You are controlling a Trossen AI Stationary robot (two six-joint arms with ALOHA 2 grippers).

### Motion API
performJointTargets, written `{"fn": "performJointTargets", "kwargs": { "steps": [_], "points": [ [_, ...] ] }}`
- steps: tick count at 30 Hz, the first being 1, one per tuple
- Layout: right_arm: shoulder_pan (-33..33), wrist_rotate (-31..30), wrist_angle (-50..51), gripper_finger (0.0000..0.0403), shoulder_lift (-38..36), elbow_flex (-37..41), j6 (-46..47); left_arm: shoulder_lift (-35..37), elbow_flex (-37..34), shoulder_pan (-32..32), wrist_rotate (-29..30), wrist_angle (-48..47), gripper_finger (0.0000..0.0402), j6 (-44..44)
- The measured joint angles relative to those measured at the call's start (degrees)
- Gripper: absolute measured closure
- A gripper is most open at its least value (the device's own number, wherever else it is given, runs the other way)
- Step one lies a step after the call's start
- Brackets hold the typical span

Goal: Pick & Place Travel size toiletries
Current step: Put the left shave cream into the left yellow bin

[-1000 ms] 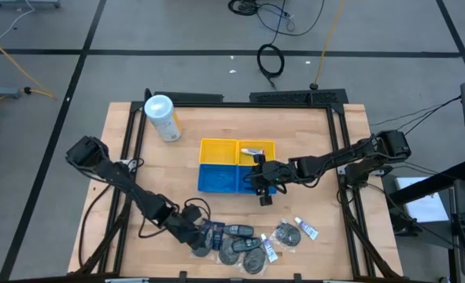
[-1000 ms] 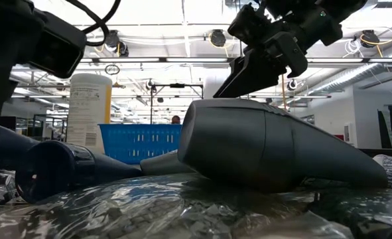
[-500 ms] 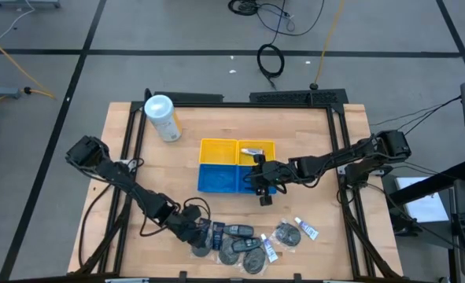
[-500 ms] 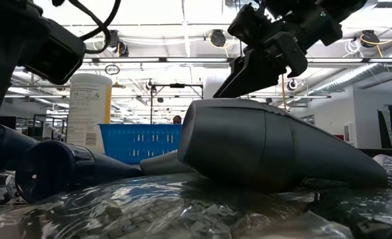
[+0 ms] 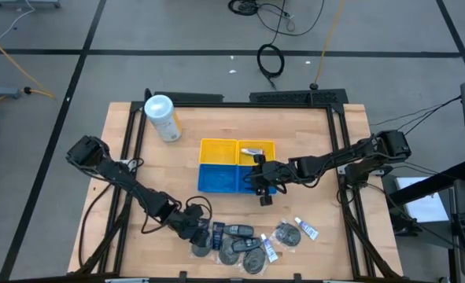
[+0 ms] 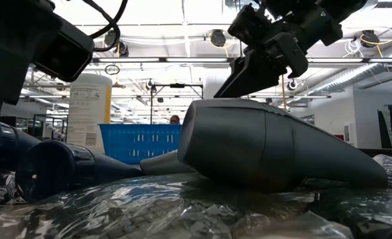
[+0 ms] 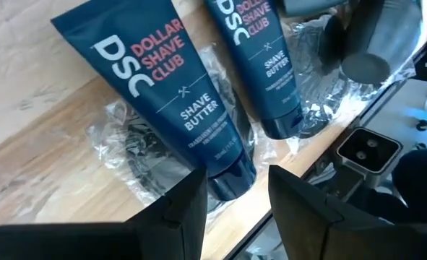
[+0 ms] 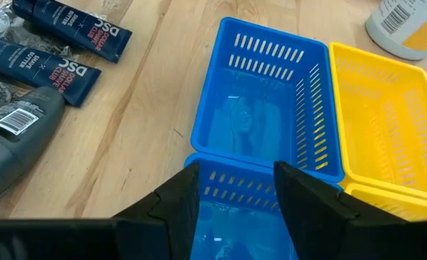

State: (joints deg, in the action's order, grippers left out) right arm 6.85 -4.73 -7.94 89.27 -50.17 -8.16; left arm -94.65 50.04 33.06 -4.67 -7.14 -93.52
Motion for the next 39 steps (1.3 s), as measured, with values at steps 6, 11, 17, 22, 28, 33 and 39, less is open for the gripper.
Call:
{"fn": "performJointTargets", "kwargs": {
  "steps": [6, 11, 17, 22, 28, 33, 39],
  "points": [
    [0.0, 0.0, 0.06, 0.0234, -0.02, 0.0, -0.02, 0.0, -0.02, 0.0, 0.02, -0.28, 0.0256, -0.75],
    [0.0, 0.0, 0.06, 0.0234, -0.02, 0.0, -0.04, 0.0, 0.0, 0.02, 0.02, -0.22, 0.0256, -1.15],
    [0.0, 0.0, 0.06, 0.0232, -0.02, 0.0, -0.03, 0.0, -0.02, 0.02, 0.11, 0.02, 0.0256, -1.5],
    [0.0, 0.0, 0.06, 0.0232, -0.02, 0.0, -0.02, 0.0, -0.02, 0.02, 0.2, 0.13, 0.0256, -1.5],
    [0.0, 0.0, 0.08, 0.0232, -0.02, 0.0, -0.03, 0.0, -0.02, 0.13, 0.22, 0.14, 0.0231, -1.48],
    [-0.01, 0.0, 0.1, 0.0232, -0.02, 0.0, -0.02, 0.0, -0.02, 0.13, 0.24, 0.11, 0.0182, -1.53],
    [0.0, -0.1, 0.97, 0.0232, -0.02, 0.02, -0.02, -0.55, -0.02, 0.13, 1.75, 0.4, 0.0154, -3.27]
  ]
}}
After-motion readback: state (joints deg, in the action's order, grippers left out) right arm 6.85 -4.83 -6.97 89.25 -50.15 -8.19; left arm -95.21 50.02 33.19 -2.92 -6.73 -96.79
